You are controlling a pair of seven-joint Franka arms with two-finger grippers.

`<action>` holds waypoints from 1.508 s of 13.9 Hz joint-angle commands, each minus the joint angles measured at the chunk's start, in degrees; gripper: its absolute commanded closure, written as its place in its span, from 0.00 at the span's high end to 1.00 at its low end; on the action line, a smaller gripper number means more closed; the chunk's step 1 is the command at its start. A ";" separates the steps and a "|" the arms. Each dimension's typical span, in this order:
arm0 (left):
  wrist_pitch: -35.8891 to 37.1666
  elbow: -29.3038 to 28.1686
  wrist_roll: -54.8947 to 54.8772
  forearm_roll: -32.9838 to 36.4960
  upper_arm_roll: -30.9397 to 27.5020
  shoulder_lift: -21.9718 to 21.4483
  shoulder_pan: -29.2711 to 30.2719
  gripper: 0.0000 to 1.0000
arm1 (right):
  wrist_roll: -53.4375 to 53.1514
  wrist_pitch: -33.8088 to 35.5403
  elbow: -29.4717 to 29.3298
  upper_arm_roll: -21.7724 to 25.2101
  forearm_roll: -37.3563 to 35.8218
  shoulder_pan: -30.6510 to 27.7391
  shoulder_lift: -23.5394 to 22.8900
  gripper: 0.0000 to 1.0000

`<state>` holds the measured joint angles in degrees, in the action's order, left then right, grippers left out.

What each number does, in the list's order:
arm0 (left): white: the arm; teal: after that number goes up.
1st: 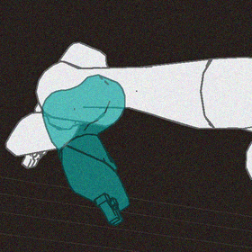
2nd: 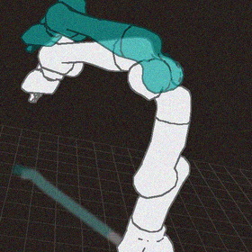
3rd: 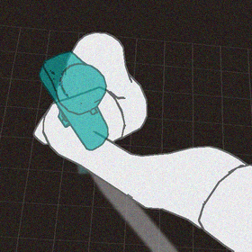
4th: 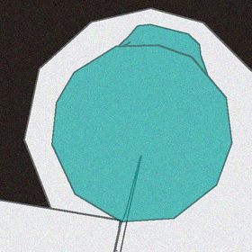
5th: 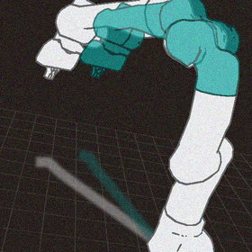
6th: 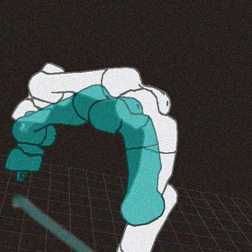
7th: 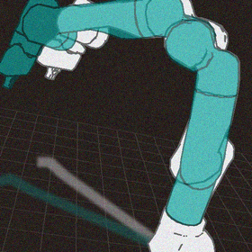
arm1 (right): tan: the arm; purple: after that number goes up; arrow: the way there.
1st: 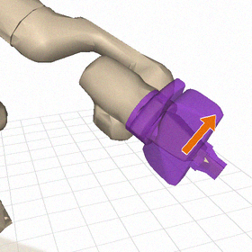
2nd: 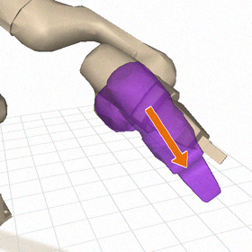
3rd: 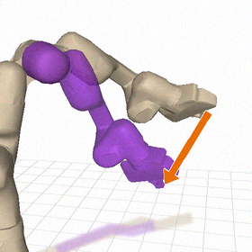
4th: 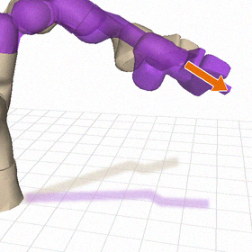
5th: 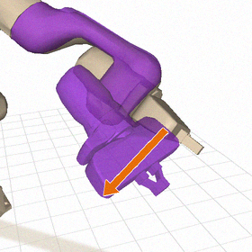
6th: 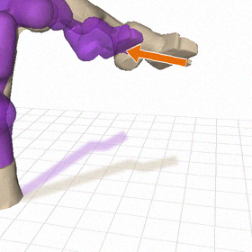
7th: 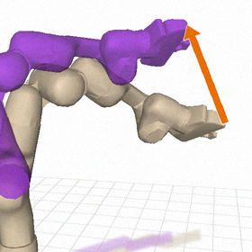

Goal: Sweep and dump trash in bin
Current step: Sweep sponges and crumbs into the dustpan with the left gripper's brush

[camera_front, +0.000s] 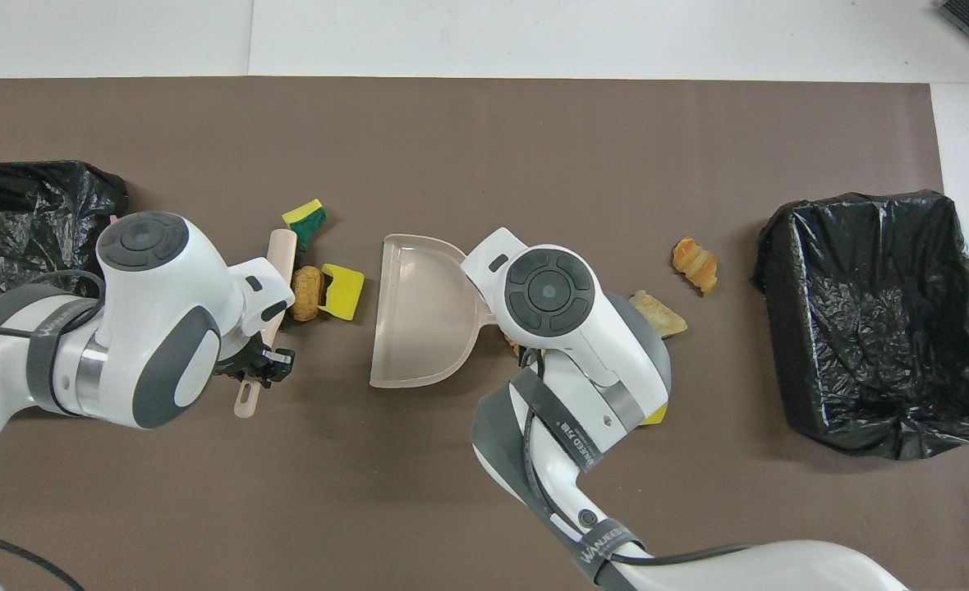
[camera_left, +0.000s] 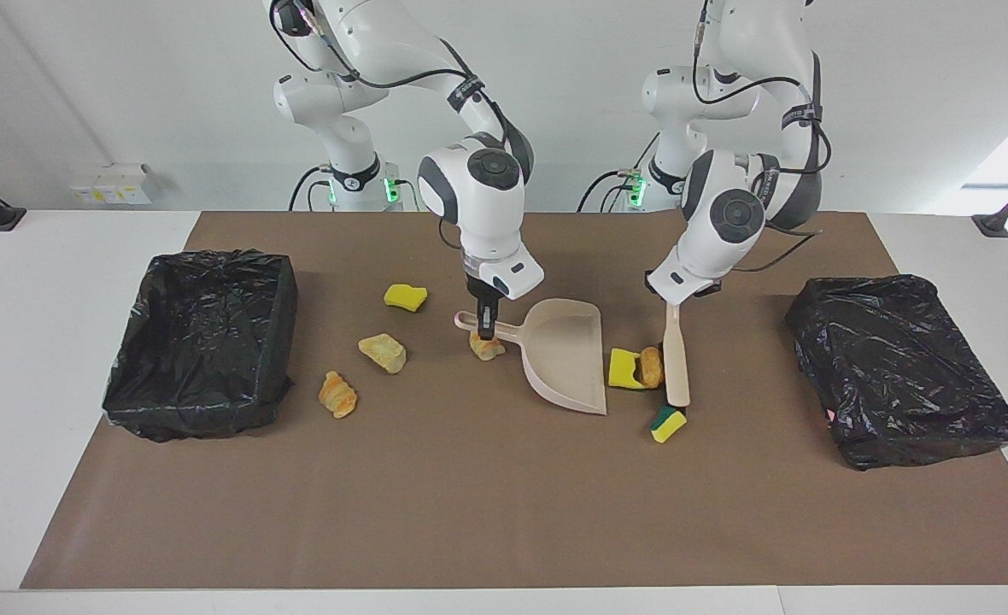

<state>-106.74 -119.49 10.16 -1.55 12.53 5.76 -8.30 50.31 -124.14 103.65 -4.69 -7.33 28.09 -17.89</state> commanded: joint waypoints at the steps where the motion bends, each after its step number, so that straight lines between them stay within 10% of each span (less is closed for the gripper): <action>1: 0.83 -1.36 3.80 -3.97 -0.75 -2.24 -5.13 0.00 | 2.16 -2.33 0.24 -0.32 1.09 -0.32 -0.83 0.00; 10: 20.16 7.16 2.77 -6.62 -1.54 -9.09 -3.66 0.00 | 2.16 -2.95 0.33 -0.32 2.06 -0.32 -0.84 0.00; 21: 0.95 -0.91 -7.70 -4.16 -2.24 -6.03 8.29 0.00 | 2.08 -2.95 0.68 -0.32 2.06 -0.32 -0.75 0.00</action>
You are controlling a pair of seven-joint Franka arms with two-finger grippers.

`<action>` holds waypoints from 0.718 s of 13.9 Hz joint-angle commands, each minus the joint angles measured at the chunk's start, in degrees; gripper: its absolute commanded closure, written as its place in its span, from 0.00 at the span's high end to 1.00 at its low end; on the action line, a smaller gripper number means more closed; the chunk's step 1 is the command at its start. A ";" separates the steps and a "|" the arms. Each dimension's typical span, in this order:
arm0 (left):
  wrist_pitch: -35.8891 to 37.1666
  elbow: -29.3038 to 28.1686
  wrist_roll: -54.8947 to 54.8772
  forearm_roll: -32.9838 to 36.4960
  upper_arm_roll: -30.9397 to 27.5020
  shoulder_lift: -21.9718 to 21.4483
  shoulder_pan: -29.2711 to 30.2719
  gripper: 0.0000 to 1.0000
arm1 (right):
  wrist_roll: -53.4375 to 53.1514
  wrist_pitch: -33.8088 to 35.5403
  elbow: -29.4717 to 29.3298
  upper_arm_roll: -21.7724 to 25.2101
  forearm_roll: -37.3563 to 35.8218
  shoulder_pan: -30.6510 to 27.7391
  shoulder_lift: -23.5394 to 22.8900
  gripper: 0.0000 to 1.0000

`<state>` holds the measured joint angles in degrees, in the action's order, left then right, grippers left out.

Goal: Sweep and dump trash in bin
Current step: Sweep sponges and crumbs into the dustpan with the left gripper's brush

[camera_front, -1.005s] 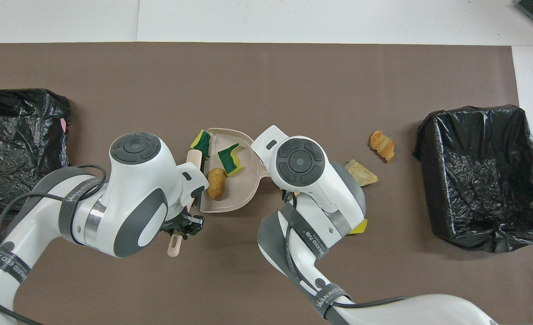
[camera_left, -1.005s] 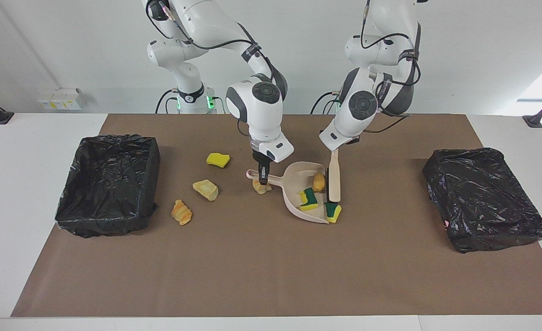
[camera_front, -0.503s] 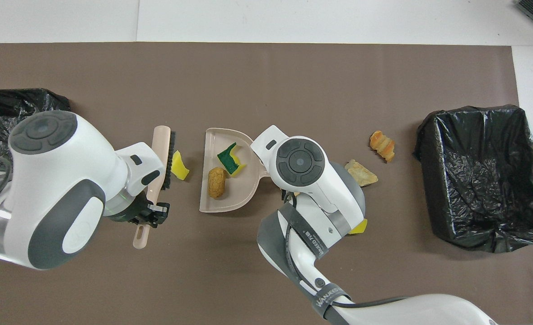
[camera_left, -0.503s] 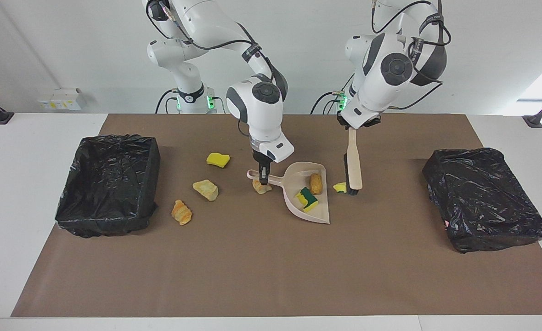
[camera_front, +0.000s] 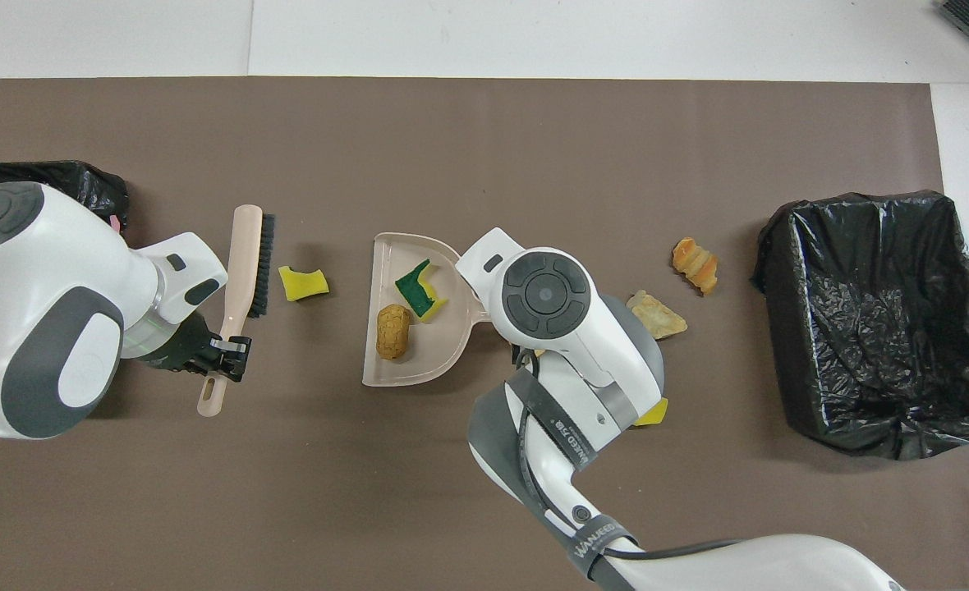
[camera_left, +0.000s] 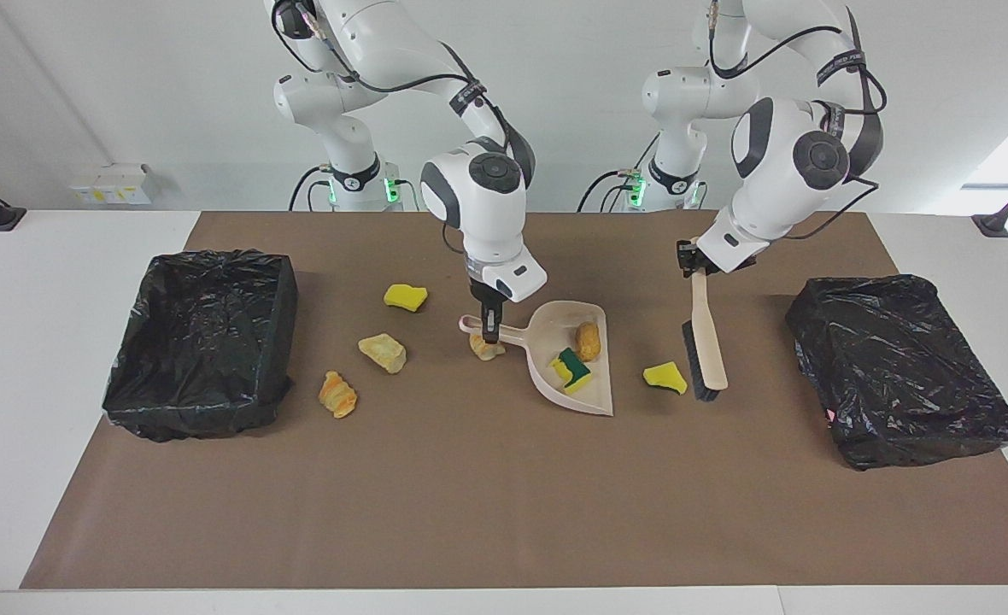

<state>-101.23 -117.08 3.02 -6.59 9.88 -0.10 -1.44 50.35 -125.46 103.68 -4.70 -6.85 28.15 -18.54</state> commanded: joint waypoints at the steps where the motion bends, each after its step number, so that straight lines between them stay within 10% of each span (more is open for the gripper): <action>1: -6.16 -3.68 -0.56 0.88 0.41 0.71 2.13 0.00 | 2.03 -1.63 0.65 -0.31 1.57 -0.38 -0.09 0.00; 10: -5.74 -9.31 7.69 1.06 0.76 -0.07 -9.18 0.00 | 1.24 -1.98 0.74 -0.31 1.57 -0.29 -0.35 0.00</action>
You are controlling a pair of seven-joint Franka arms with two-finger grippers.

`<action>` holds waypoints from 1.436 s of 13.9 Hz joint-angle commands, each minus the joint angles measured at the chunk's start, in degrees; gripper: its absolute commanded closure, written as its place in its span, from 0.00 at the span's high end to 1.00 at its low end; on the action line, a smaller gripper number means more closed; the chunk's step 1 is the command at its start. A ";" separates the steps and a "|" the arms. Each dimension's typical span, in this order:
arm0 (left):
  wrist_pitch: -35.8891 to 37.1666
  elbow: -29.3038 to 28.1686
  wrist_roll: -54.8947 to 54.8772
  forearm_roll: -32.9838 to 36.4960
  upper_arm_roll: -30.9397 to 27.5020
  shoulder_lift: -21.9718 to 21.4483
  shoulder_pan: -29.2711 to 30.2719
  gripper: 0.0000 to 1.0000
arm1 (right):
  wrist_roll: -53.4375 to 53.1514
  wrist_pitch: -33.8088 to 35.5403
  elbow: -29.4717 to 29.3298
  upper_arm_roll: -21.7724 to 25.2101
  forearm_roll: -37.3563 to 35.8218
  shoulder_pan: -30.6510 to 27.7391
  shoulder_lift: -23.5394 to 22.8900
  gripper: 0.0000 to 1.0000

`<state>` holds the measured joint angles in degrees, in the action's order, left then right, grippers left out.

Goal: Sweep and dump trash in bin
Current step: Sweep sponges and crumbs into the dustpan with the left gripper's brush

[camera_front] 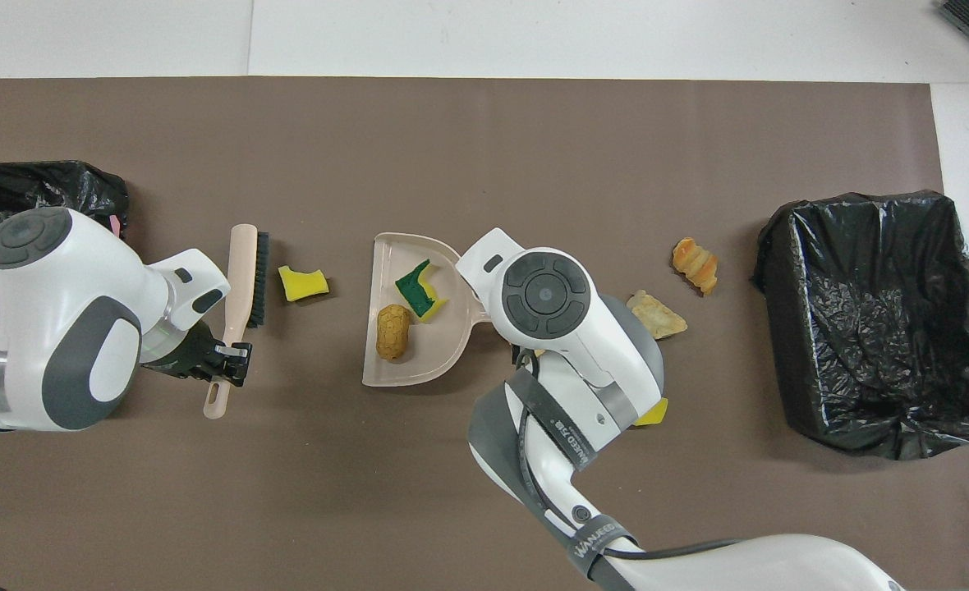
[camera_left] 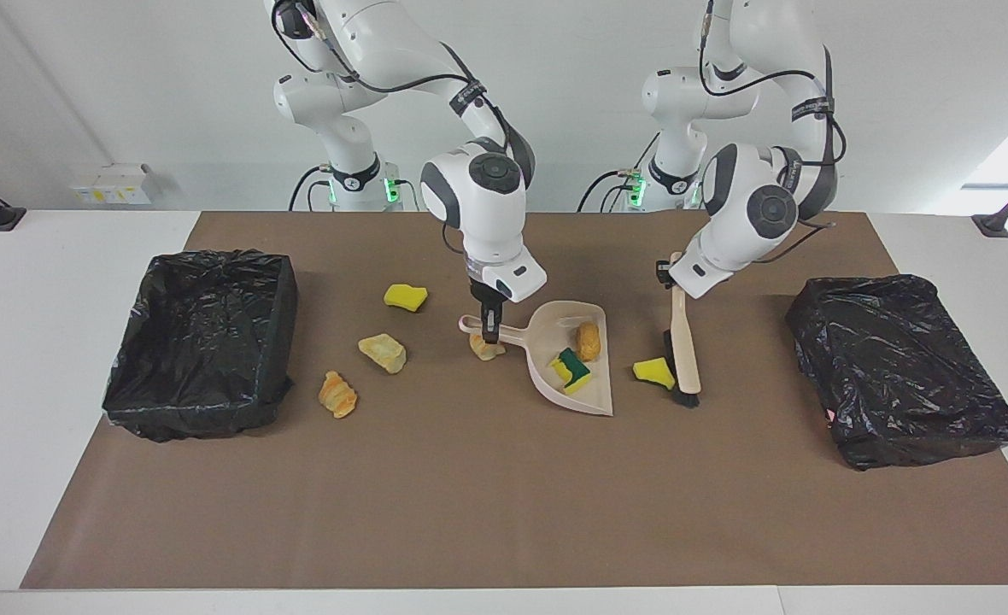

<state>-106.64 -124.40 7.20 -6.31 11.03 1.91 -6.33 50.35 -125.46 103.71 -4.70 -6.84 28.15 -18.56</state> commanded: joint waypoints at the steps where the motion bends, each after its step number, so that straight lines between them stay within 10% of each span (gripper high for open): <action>1: 0.63 -1.82 5.26 0.51 -0.31 -2.43 -6.57 0.00 | 1.24 -2.67 0.71 -0.31 1.57 -0.29 -0.51 0.00; 7: 6.44 2.57 10.02 -3.18 -0.31 -1.74 -13.18 0.00 | 0.27 -2.95 0.71 -0.31 1.83 0.50 -0.95 0.00; 20: 18.48 16.45 8.80 -2.48 -1.19 -5.77 -4.31 0.00 | 9.75 2.14 -0.08 -0.31 5.35 -4.31 5.10 0.00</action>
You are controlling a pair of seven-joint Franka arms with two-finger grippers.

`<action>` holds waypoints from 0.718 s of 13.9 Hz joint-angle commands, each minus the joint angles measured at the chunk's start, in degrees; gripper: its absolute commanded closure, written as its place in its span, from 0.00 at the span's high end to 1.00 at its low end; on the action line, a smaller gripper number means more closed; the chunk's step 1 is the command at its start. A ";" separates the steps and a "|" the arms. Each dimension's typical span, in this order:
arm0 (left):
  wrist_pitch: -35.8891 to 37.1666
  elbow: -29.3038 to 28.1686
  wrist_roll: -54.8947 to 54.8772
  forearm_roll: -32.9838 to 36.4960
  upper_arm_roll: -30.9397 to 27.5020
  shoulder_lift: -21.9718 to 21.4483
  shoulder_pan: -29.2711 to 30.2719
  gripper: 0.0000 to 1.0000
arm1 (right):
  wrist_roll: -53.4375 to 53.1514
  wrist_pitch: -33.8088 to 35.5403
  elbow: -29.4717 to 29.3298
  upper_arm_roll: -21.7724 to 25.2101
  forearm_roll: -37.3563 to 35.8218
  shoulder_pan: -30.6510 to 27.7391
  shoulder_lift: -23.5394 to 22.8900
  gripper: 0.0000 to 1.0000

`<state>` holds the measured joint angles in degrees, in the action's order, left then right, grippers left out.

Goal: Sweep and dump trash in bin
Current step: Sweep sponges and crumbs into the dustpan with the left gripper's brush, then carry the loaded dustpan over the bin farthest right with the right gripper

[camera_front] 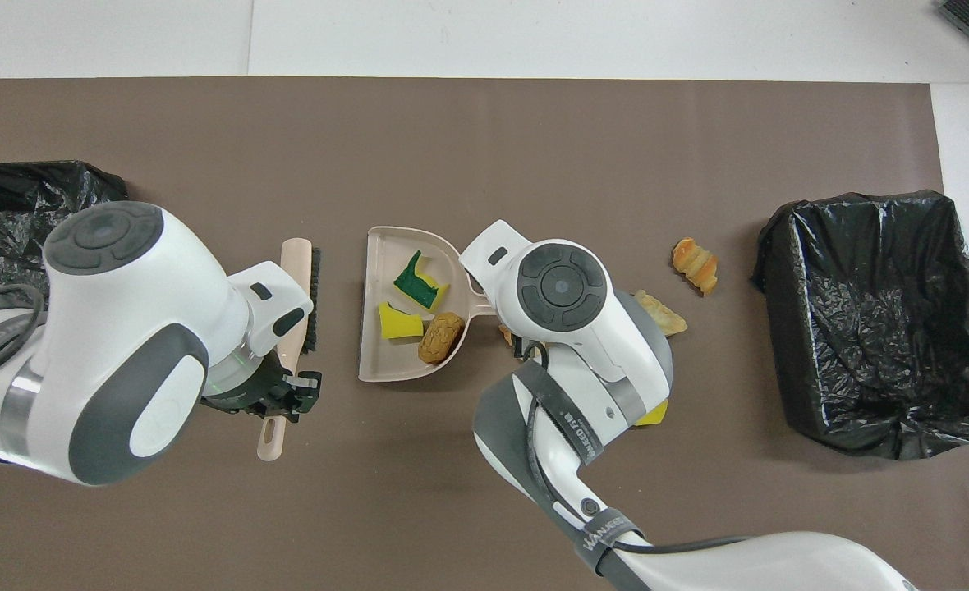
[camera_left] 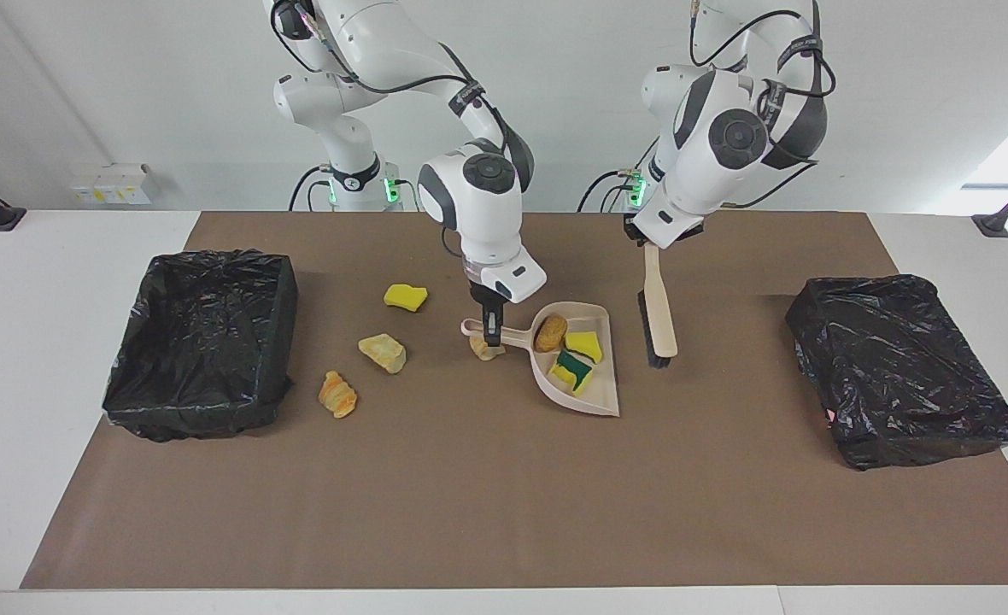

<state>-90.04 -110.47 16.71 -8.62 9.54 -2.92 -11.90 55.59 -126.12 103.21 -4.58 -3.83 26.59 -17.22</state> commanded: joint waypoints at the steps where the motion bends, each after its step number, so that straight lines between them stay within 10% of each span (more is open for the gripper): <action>1: 2.58 3.94 -0.72 -0.17 0.39 -0.94 1.79 0.00 | 6.36 4.72 0.15 -0.52 2.43 -4.43 5.25 0.00; 10: 1.20 1.60 4.60 -0.26 1.36 -4.71 -2.49 0.00 | 33.68 16.43 -4.60 -0.08 3.92 -28.14 10.10 0.00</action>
<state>-86.04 -105.48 15.98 -8.62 10.90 -4.47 -10.82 83.76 -111.32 99.67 -3.93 -1.29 3.30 -7.52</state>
